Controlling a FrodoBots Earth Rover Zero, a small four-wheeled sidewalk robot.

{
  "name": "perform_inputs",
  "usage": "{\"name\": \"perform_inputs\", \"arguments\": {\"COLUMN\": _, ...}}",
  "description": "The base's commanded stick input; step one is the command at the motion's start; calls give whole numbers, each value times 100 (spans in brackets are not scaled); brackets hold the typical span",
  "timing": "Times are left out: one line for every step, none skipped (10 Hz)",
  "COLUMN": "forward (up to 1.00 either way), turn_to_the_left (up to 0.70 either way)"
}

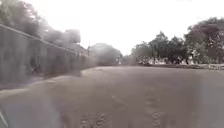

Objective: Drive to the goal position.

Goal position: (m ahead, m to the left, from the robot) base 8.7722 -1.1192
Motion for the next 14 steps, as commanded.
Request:
{"name": "perform_inputs", "arguments": {"forward": 100, "turn_to_the_left": 0}}
{"name": "perform_inputs", "arguments": {"forward": 100, "turn_to_the_left": 0}}
{"name": "perform_inputs", "arguments": {"forward": 100, "turn_to_the_left": 0}}
{"name": "perform_inputs", "arguments": {"forward": 100, "turn_to_the_left": 0}}
{"name": "perform_inputs", "arguments": {"forward": 100, "turn_to_the_left": 0}}
{"name": "perform_inputs", "arguments": {"forward": 100, "turn_to_the_left": 0}}
{"name": "perform_inputs", "arguments": {"forward": 100, "turn_to_the_left": 0}}
{"name": "perform_inputs", "arguments": {"forward": 100, "turn_to_the_left": 0}}
{"name": "perform_inputs", "arguments": {"forward": 100, "turn_to_the_left": 0}}
{"name": "perform_inputs", "arguments": {"forward": 100, "turn_to_the_left": 0}}
{"name": "perform_inputs", "arguments": {"forward": 100, "turn_to_the_left": 0}}
{"name": "perform_inputs", "arguments": {"forward": 100, "turn_to_the_left": 0}}
{"name": "perform_inputs", "arguments": {"forward": 100, "turn_to_the_left": 0}}
{"name": "perform_inputs", "arguments": {"forward": 100, "turn_to_the_left": 0}}
